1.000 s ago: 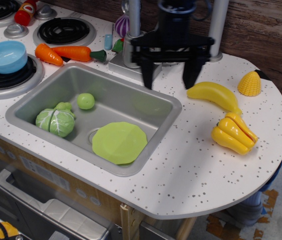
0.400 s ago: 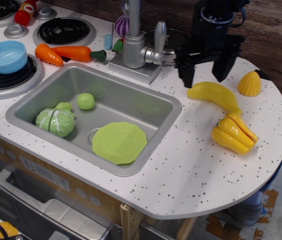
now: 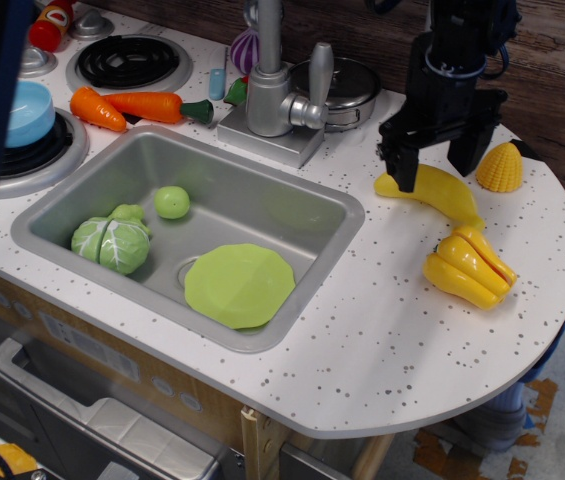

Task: Put banana on plate

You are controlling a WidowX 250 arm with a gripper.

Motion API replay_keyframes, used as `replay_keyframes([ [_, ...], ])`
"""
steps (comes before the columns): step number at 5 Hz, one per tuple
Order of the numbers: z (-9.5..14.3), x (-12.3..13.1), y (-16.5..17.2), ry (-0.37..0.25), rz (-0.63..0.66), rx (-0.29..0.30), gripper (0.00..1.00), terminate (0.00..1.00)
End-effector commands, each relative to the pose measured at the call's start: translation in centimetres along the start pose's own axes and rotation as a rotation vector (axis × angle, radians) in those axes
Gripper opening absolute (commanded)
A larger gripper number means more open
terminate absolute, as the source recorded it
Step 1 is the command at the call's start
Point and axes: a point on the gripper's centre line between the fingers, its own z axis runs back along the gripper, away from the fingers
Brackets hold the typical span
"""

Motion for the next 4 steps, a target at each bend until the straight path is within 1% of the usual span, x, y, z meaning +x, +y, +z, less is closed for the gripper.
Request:
replay_keyframes([
  [1,0.1,-0.3,-1.4,-0.025,0.004,-0.106,1.00,0.00],
  [2,-0.7,-0.4,-0.9,-0.052,-0.009,-0.118,1.00,0.00],
  [3,-1.0,-0.3,-0.8,-0.056,-0.020,-0.134,0.00,0.00],
  [4,-0.8,-0.3,-0.4,-0.087,-0.038,-0.122,0.00,0.00],
])
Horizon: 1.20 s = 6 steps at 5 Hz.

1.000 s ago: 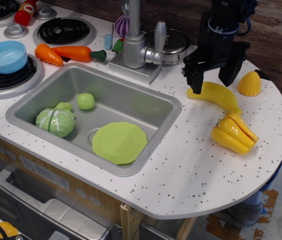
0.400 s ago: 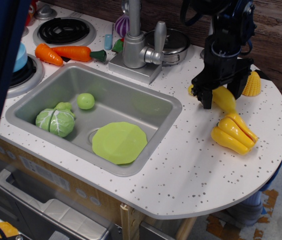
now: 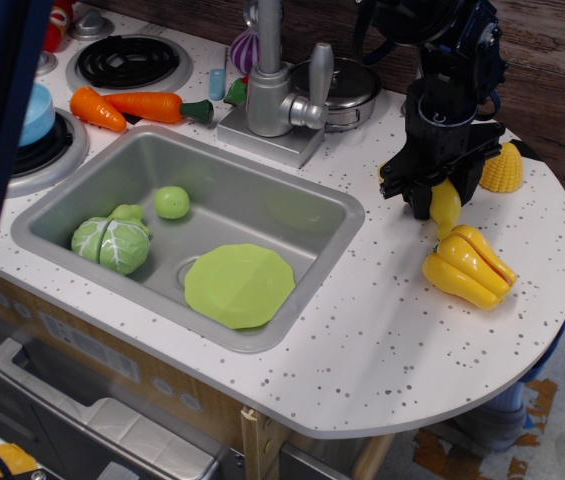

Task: Put banana on plate

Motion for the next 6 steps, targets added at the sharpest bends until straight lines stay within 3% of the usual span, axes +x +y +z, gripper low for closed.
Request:
replay_keyframes([
  [1,5.1,2.6,1.0,-0.068,-0.079,0.093,0.00,0.00],
  [2,7.9,4.4,3.6,-0.104,-0.116,0.172,0.00,0.00],
  [3,8.5,4.5,7.3,-0.150,-0.120,0.212,0.00,0.00],
  [5,5.5,4.4,14.5,-0.005,-0.172,0.128,0.00,0.00],
  [6,3.1,3.7,16.1,-0.027,-0.172,0.050,0.00,0.00],
])
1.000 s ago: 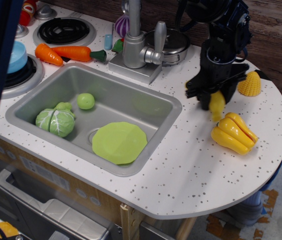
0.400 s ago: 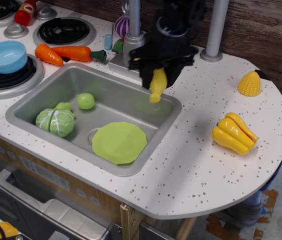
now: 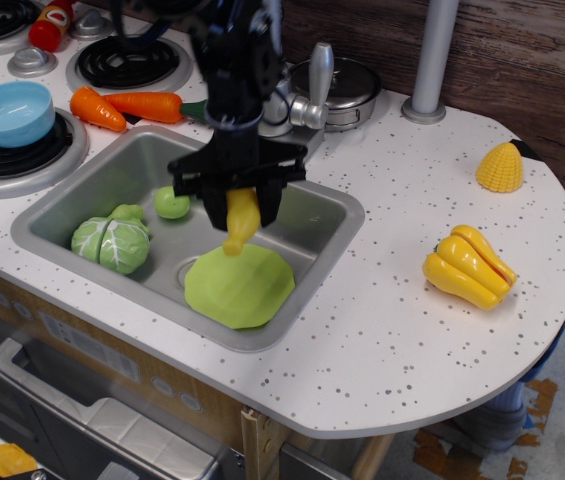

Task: Put banana on plate

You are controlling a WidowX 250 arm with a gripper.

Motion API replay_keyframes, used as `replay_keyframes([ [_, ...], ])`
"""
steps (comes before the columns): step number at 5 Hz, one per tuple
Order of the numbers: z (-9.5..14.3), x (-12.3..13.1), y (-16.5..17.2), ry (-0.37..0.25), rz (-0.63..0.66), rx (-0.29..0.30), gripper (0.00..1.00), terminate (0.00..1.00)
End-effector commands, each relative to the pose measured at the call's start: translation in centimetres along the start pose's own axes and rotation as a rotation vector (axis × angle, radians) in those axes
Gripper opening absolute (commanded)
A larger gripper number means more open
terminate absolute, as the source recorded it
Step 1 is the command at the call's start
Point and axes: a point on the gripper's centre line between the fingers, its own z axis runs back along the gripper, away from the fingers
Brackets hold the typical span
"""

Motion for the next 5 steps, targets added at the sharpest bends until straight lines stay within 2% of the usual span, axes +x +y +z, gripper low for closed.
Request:
replay_keyframes([
  [1,-1.98,-0.27,0.47,-0.075,-0.025,-0.092,0.00,0.00],
  [2,-2.40,-0.20,0.50,-0.063,-0.061,-0.125,1.00,0.00],
  [4,-2.40,-0.20,0.50,-0.063,-0.061,-0.125,1.00,0.00],
  [5,-2.40,-0.20,0.50,-0.063,-0.061,-0.125,1.00,1.00],
])
